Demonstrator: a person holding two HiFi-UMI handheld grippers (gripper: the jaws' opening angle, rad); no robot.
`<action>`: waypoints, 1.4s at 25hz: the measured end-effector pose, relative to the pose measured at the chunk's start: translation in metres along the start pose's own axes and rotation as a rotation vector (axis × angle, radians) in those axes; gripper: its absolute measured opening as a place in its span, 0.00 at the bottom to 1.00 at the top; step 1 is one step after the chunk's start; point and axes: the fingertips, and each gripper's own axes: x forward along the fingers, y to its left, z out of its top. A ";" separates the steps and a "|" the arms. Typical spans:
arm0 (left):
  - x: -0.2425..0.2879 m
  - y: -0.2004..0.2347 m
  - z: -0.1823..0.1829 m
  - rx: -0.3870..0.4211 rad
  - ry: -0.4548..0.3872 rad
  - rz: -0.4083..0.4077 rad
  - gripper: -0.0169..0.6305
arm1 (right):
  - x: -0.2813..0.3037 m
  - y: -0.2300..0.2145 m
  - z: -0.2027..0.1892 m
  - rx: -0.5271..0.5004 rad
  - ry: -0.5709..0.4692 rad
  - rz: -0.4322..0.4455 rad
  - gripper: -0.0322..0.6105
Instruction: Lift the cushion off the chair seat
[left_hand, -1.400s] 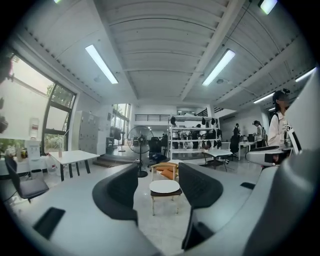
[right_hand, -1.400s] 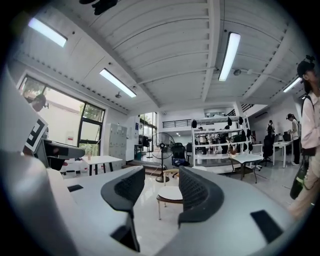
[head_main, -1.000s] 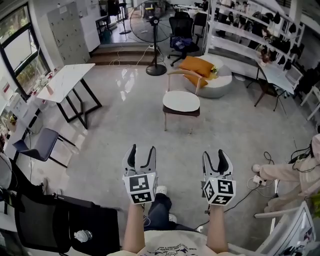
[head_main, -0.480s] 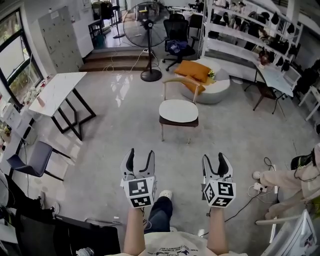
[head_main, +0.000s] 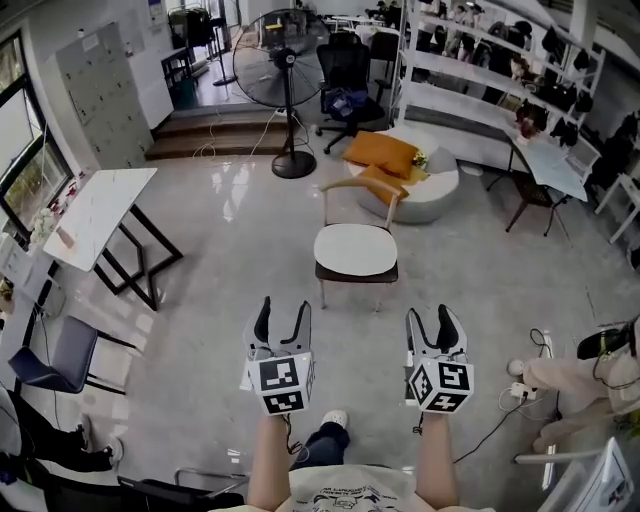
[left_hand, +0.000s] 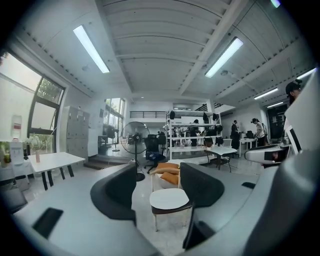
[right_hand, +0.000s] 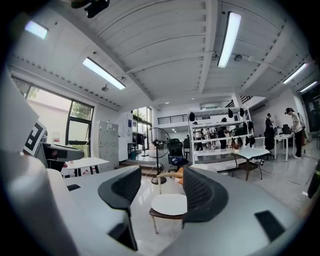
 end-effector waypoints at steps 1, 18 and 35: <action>0.017 0.004 0.003 0.002 0.000 -0.005 0.45 | 0.017 -0.002 0.003 0.001 -0.002 -0.005 0.48; 0.201 0.039 -0.006 -0.031 0.055 -0.024 0.45 | 0.190 -0.032 -0.010 0.008 0.064 -0.044 0.48; 0.451 0.022 0.043 -0.029 0.067 0.046 0.45 | 0.441 -0.137 0.036 0.022 0.057 0.018 0.48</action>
